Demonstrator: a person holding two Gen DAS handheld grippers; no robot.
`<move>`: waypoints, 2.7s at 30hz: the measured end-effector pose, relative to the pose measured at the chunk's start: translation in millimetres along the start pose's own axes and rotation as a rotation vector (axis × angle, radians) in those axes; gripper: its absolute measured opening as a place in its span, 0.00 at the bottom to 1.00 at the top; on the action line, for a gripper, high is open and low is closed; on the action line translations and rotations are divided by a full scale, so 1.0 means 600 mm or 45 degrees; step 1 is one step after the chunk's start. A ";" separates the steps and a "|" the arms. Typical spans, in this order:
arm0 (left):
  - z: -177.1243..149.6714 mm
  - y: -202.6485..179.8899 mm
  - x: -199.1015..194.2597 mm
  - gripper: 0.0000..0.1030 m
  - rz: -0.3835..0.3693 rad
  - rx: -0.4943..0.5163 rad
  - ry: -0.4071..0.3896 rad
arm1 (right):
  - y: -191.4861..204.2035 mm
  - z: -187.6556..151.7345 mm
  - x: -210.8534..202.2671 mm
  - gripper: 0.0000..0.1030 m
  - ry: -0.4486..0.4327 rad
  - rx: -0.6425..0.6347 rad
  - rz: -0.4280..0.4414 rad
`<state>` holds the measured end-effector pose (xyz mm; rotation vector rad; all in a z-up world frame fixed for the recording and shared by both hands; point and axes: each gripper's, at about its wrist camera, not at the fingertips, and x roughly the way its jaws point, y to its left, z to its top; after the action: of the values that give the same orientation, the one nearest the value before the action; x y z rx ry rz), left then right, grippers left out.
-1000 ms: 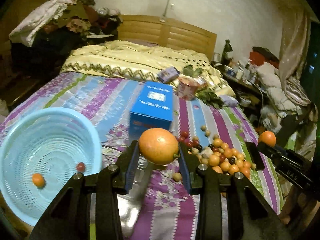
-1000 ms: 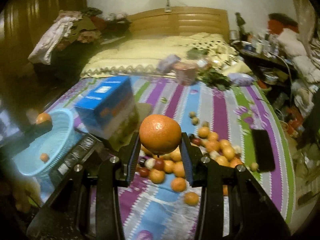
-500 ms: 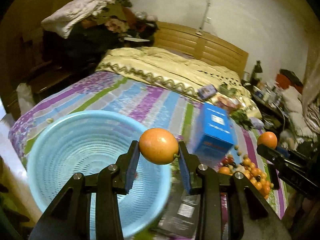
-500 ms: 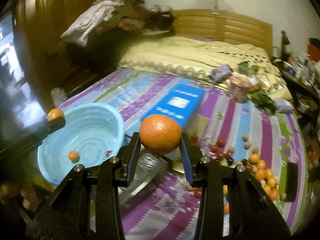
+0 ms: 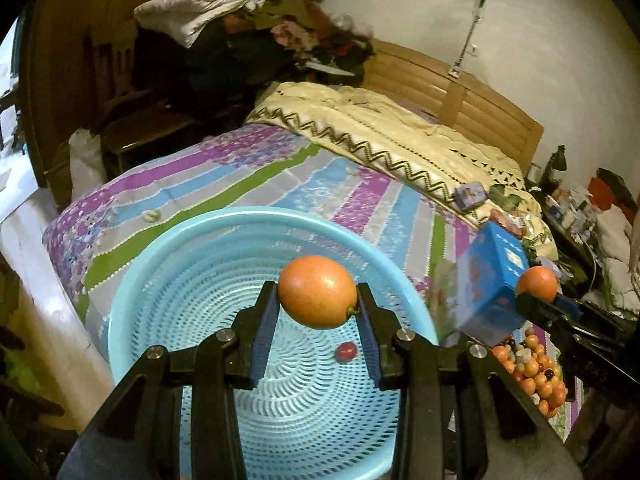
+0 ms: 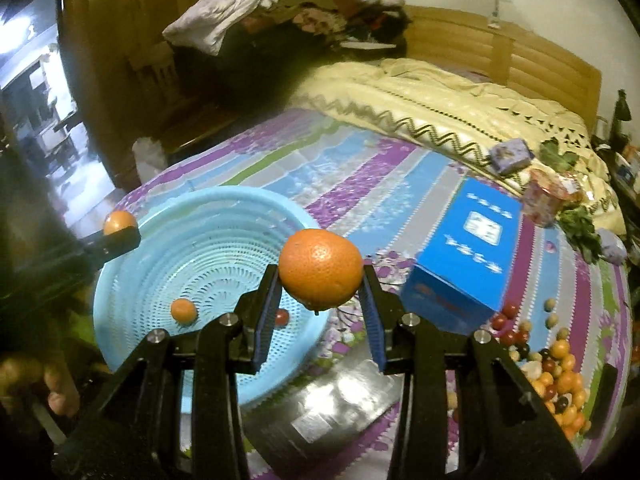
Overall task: Organize fruits
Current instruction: 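Carry both oranges in the tools over the light-blue basket, then open the left tool dropping its orange while the right tool releases its orange, then move both open tools back to the fruit pile on the bedsheet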
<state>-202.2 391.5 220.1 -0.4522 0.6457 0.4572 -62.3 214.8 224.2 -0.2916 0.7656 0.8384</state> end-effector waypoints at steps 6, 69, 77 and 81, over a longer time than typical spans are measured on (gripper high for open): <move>0.005 0.028 0.025 0.38 0.016 -0.021 0.037 | 0.023 0.008 0.033 0.39 0.055 -0.021 0.035; -0.044 0.076 0.166 0.60 0.036 -0.009 0.454 | 0.039 -0.024 0.155 0.62 0.398 0.044 0.220; -0.040 0.073 0.162 0.63 0.040 -0.014 0.438 | 0.035 -0.021 0.150 0.62 0.379 0.055 0.221; -0.038 0.066 0.158 0.63 0.033 -0.008 0.434 | 0.035 -0.020 0.147 0.62 0.373 0.054 0.224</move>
<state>-166.9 435.9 131.5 -0.5336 0.9800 0.4102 -46.6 271.5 154.1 -0.3165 1.0932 0.9557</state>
